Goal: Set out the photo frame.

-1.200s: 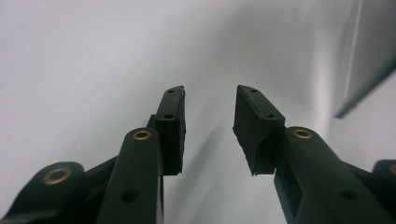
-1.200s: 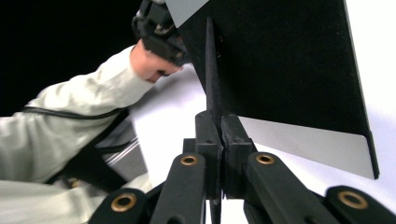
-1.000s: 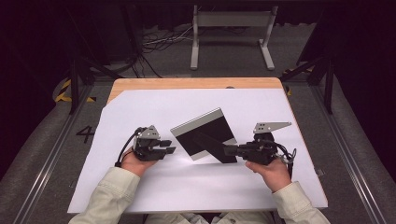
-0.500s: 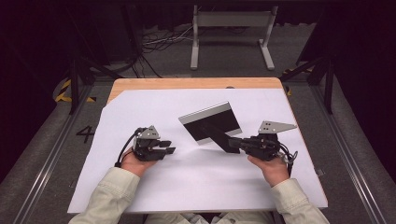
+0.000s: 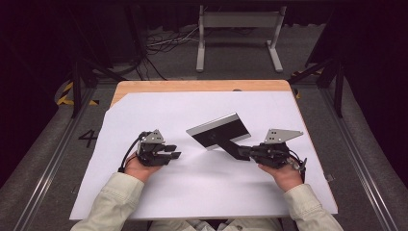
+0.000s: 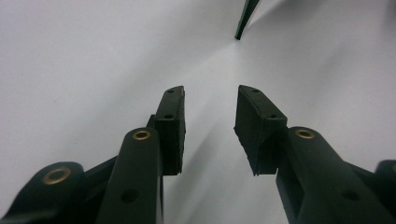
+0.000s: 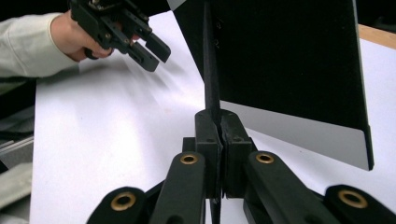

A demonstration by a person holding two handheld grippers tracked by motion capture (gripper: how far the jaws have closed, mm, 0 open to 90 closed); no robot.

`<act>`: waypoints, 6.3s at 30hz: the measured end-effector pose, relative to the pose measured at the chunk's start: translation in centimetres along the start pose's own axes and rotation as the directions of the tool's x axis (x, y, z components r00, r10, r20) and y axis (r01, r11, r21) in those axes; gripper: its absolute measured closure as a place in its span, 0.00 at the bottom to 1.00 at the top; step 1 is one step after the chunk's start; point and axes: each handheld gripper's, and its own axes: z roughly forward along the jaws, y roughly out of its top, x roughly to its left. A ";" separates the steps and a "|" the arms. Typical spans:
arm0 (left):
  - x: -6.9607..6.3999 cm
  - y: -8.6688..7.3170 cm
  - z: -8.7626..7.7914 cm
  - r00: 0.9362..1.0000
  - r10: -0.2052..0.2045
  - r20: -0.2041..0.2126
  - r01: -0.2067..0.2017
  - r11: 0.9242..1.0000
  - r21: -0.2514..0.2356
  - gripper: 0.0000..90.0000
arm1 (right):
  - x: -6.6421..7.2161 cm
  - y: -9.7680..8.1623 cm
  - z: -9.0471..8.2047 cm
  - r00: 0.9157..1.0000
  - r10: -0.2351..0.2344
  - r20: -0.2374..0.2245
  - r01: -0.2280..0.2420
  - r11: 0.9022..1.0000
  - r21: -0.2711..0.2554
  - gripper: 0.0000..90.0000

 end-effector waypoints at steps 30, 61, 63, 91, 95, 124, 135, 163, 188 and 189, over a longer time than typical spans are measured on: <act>-0.1 0.4 0.4 1.000 0.005 0.009 -0.005 1.000 -0.002 0.70 | -0.6 -1.8 -0.5 0.998 -0.053 -0.016 0.055 0.990 0.132 0.98; -0.1 0.6 0.5 1.000 0.010 0.010 -0.010 1.000 -0.004 0.70 | -1.2 -3.0 -0.3 0.998 -0.053 -0.021 0.057 0.967 0.249 0.97; -0.1 0.6 0.5 1.000 0.012 0.011 -0.012 1.000 -0.003 0.70 | -1.3 -3.1 -0.3 0.999 -0.048 -0.020 0.051 0.967 0.250 0.97; -0.1 0.8 0.8 1.000 0.017 0.019 -0.016 1.000 -0.003 0.70 | -1.7 -3.9 -0.3 1.000 -0.017 0.008 0.014 0.956 0.291 0.92; -0.1 0.9 0.9 1.000 0.015 0.024 -0.015 1.000 -0.003 0.70 | -1.8 -3.9 -0.6 1.000 -0.006 0.019 0.000 0.959 0.283 0.87; 0.6 1.6 0.8 0.999 -0.052 0.011 0.052 0.995 -0.085 0.97 | -1.4 -2.0 -4.4 0.988 -0.052 0.149 0.027 0.986 0.165 0.82; 0.0 1.9 1.4 1.000 -0.011 0.015 0.012 0.997 -0.074 0.99 | -2.0 -1.7 -5.2 0.973 -0.055 0.224 0.025 0.991 0.133 0.80; 0.2 3.8 2.7 0.999 -0.001 0.035 0.003 0.998 -0.061 1.00 | -3.9 -2.1 -5.8 0.973 -0.047 0.225 0.011 0.987 0.159 0.80; 0.1 7.1 7.2 0.999 0.017 0.033 -0.018 1.000 0.025 1.00 | -3.8 -3.1 -7.0 0.967 -0.001 0.256 -0.035 0.990 0.139 0.79; 0.0 7.1 7.4 0.999 0.028 0.025 -0.029 0.999 0.029 1.00 | -3.8 -3.1 -7.0 0.967 0.000 0.256 -0.036 0.990 0.138 0.79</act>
